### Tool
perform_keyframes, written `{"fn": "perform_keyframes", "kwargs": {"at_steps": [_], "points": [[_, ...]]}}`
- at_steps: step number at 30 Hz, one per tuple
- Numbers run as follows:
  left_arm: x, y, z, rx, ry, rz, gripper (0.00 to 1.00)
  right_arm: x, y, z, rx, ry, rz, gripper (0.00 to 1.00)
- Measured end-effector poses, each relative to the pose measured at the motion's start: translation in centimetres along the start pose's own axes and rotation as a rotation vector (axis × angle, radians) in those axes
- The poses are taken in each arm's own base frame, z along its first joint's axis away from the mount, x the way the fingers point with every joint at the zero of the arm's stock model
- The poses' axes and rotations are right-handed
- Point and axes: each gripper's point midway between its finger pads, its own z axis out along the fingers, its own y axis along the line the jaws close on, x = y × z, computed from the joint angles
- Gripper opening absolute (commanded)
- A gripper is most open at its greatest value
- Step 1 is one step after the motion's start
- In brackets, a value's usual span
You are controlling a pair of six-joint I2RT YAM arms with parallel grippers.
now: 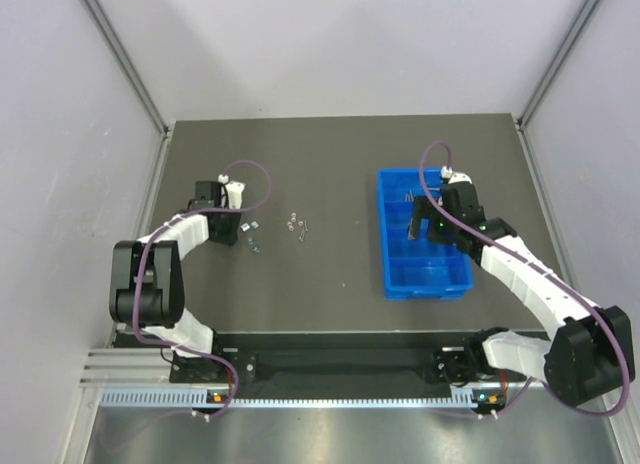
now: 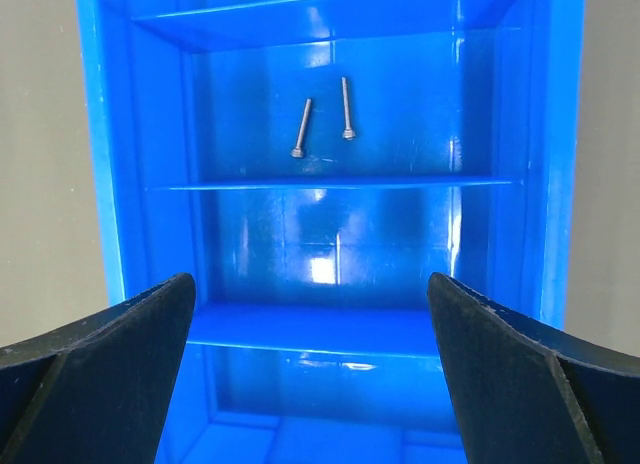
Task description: Sort the screws and nuts into containers
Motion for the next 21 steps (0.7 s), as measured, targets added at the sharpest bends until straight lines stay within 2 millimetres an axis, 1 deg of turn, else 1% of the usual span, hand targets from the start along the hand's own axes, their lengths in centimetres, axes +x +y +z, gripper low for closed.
{"fn": "perform_keyframes", "kwargs": {"at_steps": [2, 4, 5, 7, 8, 10, 11, 12, 15, 18, 19, 20, 21], "points": [[0.0, -0.1, -0.5, -0.024, 0.006, -0.029, 0.06, -0.1, -0.1, -0.1, 0.002, -0.002, 0.007, 1.0], [-0.6, -0.8, -1.7, -0.033, -0.013, -0.063, 0.06, -0.3, -0.1, -0.3, 0.004, -0.012, 0.017, 1.0], [-1.3, -1.4, -2.6, -0.037, -0.039, -0.078, 0.06, -0.5, -0.2, -0.4, 0.007, -0.021, 0.021, 1.0], [-3.4, -3.1, -4.5, -0.04, -0.123, -0.081, 0.06, -0.9, -0.5, -0.8, 0.016, -0.044, 0.032, 1.0], [-4.8, -4.7, -5.7, -0.026, -0.175, -0.073, 0.06, -1.3, -0.6, -1.1, 0.021, -0.06, 0.04, 1.0], [-7.4, -8.8, -8.0, 0.027, -0.275, -0.049, 0.04, -1.9, -1.1, -1.6, 0.036, -0.089, 0.057, 1.0], [-9.1, -11.6, -9.3, 0.077, -0.336, -0.041, 0.04, -2.2, -1.4, -1.9, 0.047, -0.105, 0.066, 1.0], [-10.2, -14.1, -10.3, 0.123, -0.38, -0.033, 0.04, -2.6, -2.0, -2.2, 0.064, -0.123, 0.081, 1.0], [-12.5, -20.5, -12.5, 0.233, -0.47, -0.02, 0.04, -3.8, -3.7, -3.2, 0.126, -0.165, 0.125, 1.0], [-14.3, -26.1, -13.2, 0.309, -0.505, 0.002, 0.04, -4.9, -5.5, -4.3, 0.179, -0.209, 0.165, 1.0], [-15.0, -28.6, -13.1, 0.343, -0.516, 0.013, 0.04, -5.2, -6.1, -4.8, 0.195, -0.225, 0.178, 1.0], [-15.6, -30.1, -13.0, 0.364, -0.53, 0.017, 0.04, -5.4, -6.6, -5.2, 0.207, -0.238, 0.19, 1.0], [-16.0, -32.2, -12.7, 0.392, -0.531, 0.03, 0.04, -5.5, -6.9, -5.5, 0.216, -0.247, 0.197, 1.0]]}}
